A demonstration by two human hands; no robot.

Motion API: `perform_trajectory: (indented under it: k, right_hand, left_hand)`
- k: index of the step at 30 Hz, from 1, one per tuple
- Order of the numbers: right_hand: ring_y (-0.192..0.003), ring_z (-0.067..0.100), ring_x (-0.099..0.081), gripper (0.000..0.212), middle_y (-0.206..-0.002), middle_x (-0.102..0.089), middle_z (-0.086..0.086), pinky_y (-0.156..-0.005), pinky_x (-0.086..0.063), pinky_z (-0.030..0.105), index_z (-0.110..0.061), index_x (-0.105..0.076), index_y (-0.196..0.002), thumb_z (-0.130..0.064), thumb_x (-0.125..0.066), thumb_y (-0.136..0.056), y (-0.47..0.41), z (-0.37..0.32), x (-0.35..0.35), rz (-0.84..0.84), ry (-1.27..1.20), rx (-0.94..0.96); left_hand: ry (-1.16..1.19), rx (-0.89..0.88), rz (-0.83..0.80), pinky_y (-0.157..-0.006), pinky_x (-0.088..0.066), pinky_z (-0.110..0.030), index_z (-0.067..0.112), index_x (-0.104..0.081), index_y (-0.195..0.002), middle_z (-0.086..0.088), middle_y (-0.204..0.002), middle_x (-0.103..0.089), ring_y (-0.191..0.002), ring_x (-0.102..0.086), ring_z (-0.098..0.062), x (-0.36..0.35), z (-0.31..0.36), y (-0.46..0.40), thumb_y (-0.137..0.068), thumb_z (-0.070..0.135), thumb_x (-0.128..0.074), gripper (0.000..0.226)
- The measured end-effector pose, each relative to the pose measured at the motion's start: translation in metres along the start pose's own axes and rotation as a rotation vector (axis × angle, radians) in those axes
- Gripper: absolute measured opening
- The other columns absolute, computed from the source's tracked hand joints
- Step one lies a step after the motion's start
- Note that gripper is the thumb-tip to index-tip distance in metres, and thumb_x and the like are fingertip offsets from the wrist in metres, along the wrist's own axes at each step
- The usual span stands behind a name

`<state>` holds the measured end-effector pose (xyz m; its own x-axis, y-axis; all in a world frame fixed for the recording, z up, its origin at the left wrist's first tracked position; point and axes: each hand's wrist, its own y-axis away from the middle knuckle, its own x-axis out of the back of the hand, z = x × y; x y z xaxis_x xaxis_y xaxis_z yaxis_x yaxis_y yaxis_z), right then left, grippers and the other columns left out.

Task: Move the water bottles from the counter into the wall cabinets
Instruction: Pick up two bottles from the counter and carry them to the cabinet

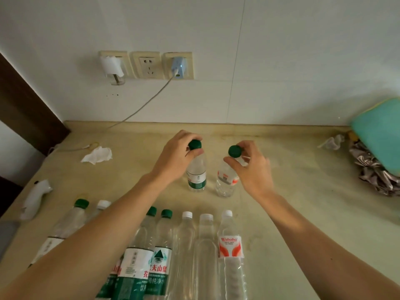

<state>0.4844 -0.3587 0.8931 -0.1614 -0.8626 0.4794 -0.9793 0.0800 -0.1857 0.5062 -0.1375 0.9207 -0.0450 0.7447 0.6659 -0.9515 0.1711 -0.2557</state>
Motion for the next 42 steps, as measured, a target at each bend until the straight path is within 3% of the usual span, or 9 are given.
perform_trajectory:
  k: [5, 9, 14, 21, 25, 29, 34, 39, 42]
  right_hand:
    - [-0.11, 0.001, -0.056, 0.073, -0.123, -0.057, -0.023, -0.091, -0.042, 0.019, -0.035, -0.044, -0.133, -0.045, -0.086, -0.073, 0.012, 0.023, -0.005, -0.087, -0.027, -0.075]
    - [-0.106, 0.007, -0.058, 0.094, -0.12, -0.054, -0.016, -0.085, -0.045, 0.021, -0.033, -0.034, -0.142, -0.041, -0.091, -0.067, 0.022, 0.053, -0.015, -0.235, -0.015, -0.24]
    - [-0.1, 0.007, -0.062, 0.085, -0.11, -0.059, -0.019, -0.077, -0.046, 0.017, -0.028, -0.042, -0.137, -0.023, -0.092, -0.068, 0.019, 0.076, -0.034, -0.246, -0.1, -0.324]
    - [-0.091, -0.007, -0.063, 0.063, -0.101, -0.065, -0.023, -0.072, -0.047, 0.015, -0.05, -0.047, -0.105, -0.028, -0.091, -0.066, 0.022, 0.081, -0.043, -0.167, -0.099, -0.315]
    - [-0.091, 0.0, -0.067, 0.058, -0.098, -0.069, -0.019, -0.078, -0.056, 0.029, -0.044, -0.052, -0.1, -0.025, -0.093, -0.064, 0.032, 0.074, -0.032, -0.09, -0.122, -0.32]
    - [-0.094, 0.003, -0.07, 0.064, -0.105, -0.073, -0.015, -0.085, -0.06, 0.039, -0.033, -0.057, -0.116, -0.025, -0.093, -0.063, 0.049, 0.043, -0.011, 0.005, -0.174, -0.293]
    - [-0.091, -0.003, -0.069, 0.068, -0.104, -0.073, -0.016, -0.084, -0.06, 0.03, -0.03, -0.059, -0.119, -0.025, -0.095, -0.062, 0.073, -0.039, 0.016, 0.141, -0.226, -0.19]
    - [-0.095, 0.008, -0.071, 0.068, -0.104, -0.075, -0.011, -0.086, -0.059, 0.037, -0.028, -0.062, -0.116, -0.029, -0.096, -0.057, 0.094, -0.143, 0.054, 0.263, -0.3, -0.039]
    - [-0.091, 0.005, -0.072, 0.061, -0.099, -0.076, -0.013, -0.08, -0.057, 0.03, -0.032, -0.063, -0.109, -0.032, -0.095, -0.057, 0.103, -0.209, 0.086, 0.317, -0.331, 0.069]
  left_hand:
    - [0.111, 0.15, -0.058, -0.102, -0.047, -0.028, 0.024, -0.043, -0.145, 0.004, -0.133, -0.053, -0.117, -0.054, -0.011, -0.011, -0.011, 0.007, -0.079, 0.033, -0.085, 0.078]
    - [0.198, 0.35, -0.066, -0.105, -0.047, -0.04, 0.029, -0.032, -0.142, 0.004, -0.133, -0.054, -0.12, -0.056, -0.016, -0.04, -0.026, 0.027, -0.07, 0.03, -0.092, 0.093]
    - [0.249, 0.454, 0.004, -0.102, -0.05, -0.036, 0.029, -0.031, -0.139, 0.006, -0.135, -0.053, -0.119, -0.057, -0.017, -0.07, -0.043, 0.039, -0.071, 0.027, -0.091, 0.09]
    - [0.32, 0.456, 0.128, -0.083, -0.049, -0.015, 0.031, -0.041, -0.131, 0.013, -0.121, -0.06, -0.107, -0.061, -0.006, -0.082, -0.047, 0.044, -0.072, 0.02, -0.09, 0.077]
    - [0.358, 0.4, 0.129, -0.085, -0.05, -0.019, 0.032, -0.042, -0.131, 0.013, -0.121, -0.059, -0.108, -0.06, -0.007, -0.07, -0.037, 0.049, -0.074, 0.022, -0.088, 0.074]
    - [0.416, 0.312, 0.132, -0.08, -0.053, -0.019, 0.032, -0.043, -0.127, 0.015, -0.116, -0.061, -0.105, -0.063, -0.006, -0.044, -0.014, 0.053, -0.072, 0.023, -0.09, 0.073]
    - [0.486, 0.158, 0.156, -0.072, -0.052, -0.009, 0.041, -0.046, -0.125, 0.027, -0.109, -0.061, -0.097, -0.061, 0.013, 0.016, 0.038, 0.062, -0.069, 0.031, -0.091, 0.073]
    - [0.507, -0.064, 0.182, -0.079, -0.057, -0.018, 0.04, -0.046, -0.131, 0.02, -0.116, -0.064, -0.1, -0.066, 0.0, 0.102, 0.115, 0.064, -0.069, 0.035, -0.092, 0.077]
    - [0.537, -0.211, 0.239, -0.077, -0.057, -0.015, 0.035, -0.049, -0.132, 0.018, -0.113, -0.067, -0.098, -0.067, 0.001, 0.159, 0.169, 0.06, -0.069, 0.036, -0.091, 0.076]
